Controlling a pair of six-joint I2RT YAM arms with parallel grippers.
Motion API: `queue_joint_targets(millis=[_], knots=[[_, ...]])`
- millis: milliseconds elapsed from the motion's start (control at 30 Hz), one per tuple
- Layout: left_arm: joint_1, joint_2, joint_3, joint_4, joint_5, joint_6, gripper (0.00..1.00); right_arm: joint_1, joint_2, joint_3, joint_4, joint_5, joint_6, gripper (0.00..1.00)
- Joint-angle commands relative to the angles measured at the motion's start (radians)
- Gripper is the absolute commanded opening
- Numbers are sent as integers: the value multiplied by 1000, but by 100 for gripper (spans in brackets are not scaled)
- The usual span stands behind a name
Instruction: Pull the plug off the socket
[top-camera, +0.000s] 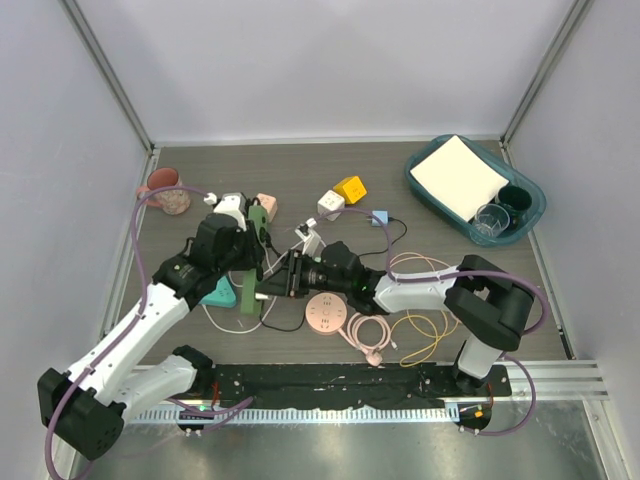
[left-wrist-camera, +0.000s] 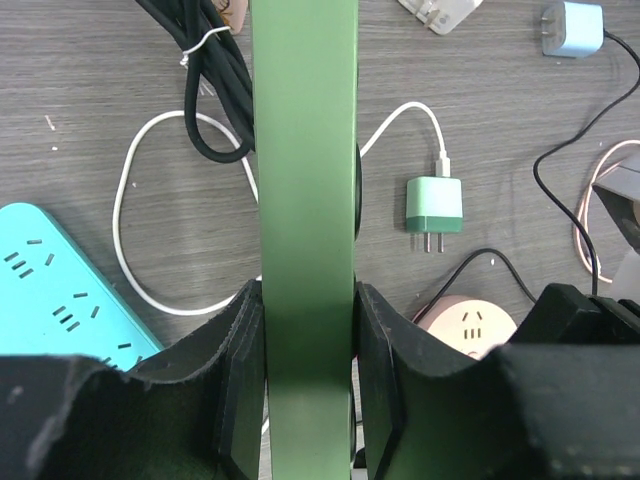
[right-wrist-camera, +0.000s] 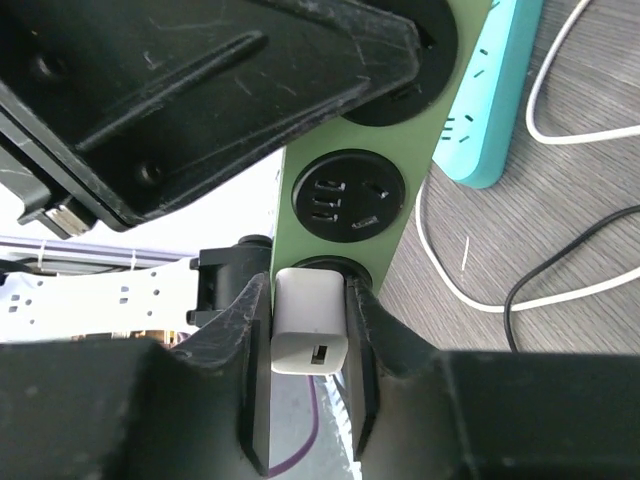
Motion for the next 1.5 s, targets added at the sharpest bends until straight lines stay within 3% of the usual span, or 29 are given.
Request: queue_joint_targets(millis=[0,367,600,700,833,1000,1100,1333,1467], knots=[[3,-53,0,151,-27,100,0,9,-25,-28,111,-22,-14,1],[4,-5,-48,247,-19,168,0,-88,-86,-127,144,-71,7,1],[4,-11,-71,283,-4,177,0,-94,-76,-104,108,-206,-25,1],[4,-10,-72,278,-8,191,0,-93,-85,-85,-3,-162,-59,1],[4,30,-60,257,-36,191,0,-68,-118,-3,-305,-9,-169,1],[4,61,-45,246,-37,197,0,-47,-154,74,-398,68,-215,1],[4,53,-51,246,-51,200,0,-53,-171,41,-345,29,-188,1],[4,49,-59,252,-70,215,0,-128,-113,-158,120,-127,45,1],[6,70,-50,240,-73,217,0,-137,-108,-166,156,-142,64,1]])
